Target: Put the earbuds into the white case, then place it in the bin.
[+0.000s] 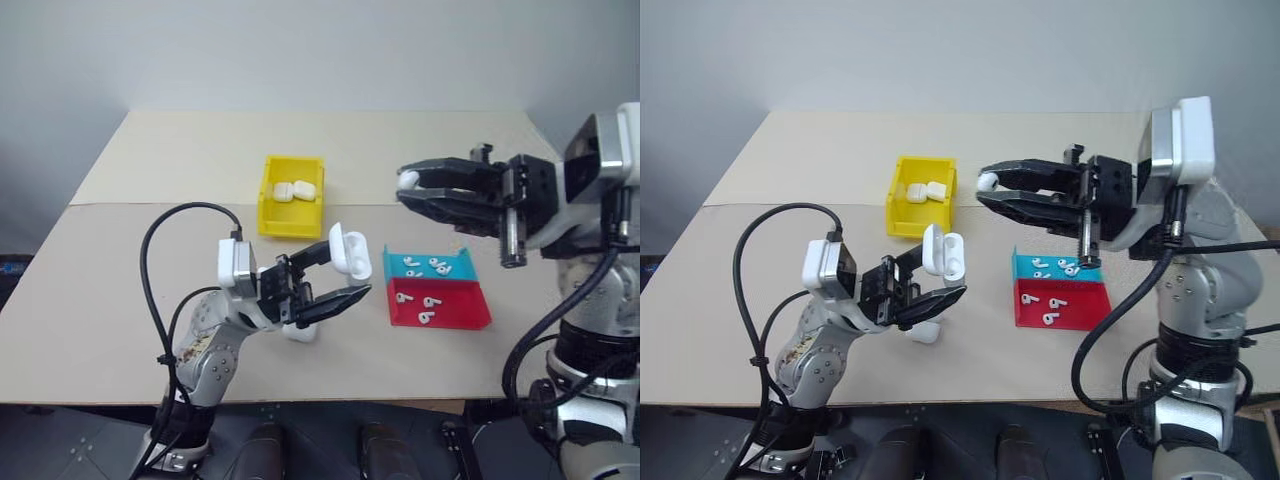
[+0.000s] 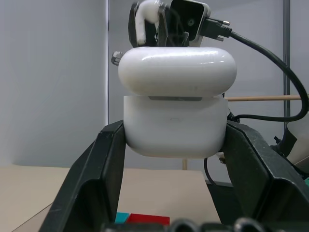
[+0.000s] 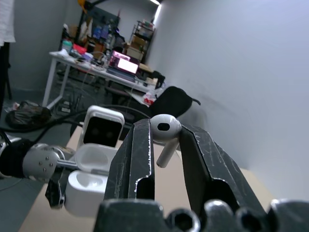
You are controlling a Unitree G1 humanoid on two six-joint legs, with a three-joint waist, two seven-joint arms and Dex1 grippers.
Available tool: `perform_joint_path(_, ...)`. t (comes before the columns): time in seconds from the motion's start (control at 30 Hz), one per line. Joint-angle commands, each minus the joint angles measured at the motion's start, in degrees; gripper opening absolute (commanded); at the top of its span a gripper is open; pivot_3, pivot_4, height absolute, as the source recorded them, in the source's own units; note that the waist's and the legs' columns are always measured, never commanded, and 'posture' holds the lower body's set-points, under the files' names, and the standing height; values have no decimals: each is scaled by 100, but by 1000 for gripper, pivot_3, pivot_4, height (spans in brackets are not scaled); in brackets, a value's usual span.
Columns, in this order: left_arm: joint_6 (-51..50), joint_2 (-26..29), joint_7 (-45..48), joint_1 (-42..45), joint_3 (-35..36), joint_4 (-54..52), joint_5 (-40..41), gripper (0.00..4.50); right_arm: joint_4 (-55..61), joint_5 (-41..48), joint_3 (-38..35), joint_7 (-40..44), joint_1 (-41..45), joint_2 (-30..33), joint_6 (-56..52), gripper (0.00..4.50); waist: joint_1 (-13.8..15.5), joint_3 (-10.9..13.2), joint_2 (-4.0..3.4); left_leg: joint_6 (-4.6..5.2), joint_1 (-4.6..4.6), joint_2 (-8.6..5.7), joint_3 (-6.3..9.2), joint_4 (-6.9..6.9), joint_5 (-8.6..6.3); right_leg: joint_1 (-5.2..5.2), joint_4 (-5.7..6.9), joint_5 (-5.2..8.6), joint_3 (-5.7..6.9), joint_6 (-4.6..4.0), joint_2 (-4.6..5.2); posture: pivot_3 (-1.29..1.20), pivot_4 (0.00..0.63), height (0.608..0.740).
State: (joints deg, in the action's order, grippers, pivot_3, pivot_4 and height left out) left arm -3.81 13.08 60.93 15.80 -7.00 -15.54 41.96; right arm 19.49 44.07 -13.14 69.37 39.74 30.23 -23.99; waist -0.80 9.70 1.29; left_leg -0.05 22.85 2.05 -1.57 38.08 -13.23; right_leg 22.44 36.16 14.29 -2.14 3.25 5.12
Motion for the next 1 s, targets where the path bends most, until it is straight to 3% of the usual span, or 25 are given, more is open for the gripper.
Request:
perform_joint_path(0.03, 135, -60, 53, 61, 16, -257, -11, 2757, 71, 87, 161, 44, 71, -104, 350, 625, 0, 0, 0, 0, 0, 0, 0, 0, 0, 0, 1, 0, 0, 0, 0, 0, 150, 740)
perform_joint_path(0.43, 365, -272, 160, -7, -24, -225, -109, 2757, -127, -148, 688, 266, -75, -103, 815, 625, 3, 0, 0, 0, 1, 0, 0, 0, 0, 1, -1, 0, 0, 0, 0, 0, 150, 740)
perform_joint_path(1.0, 384, -289, 235, -26, -47, -166, -181, 2757, -243, -238, 826, 389, -335, 12, 920, 625, 3, 0, 0, 0, 1, -1, 0, 0, 0, 1, -2, 0, 0, 0, 0, 0, 150, 740)
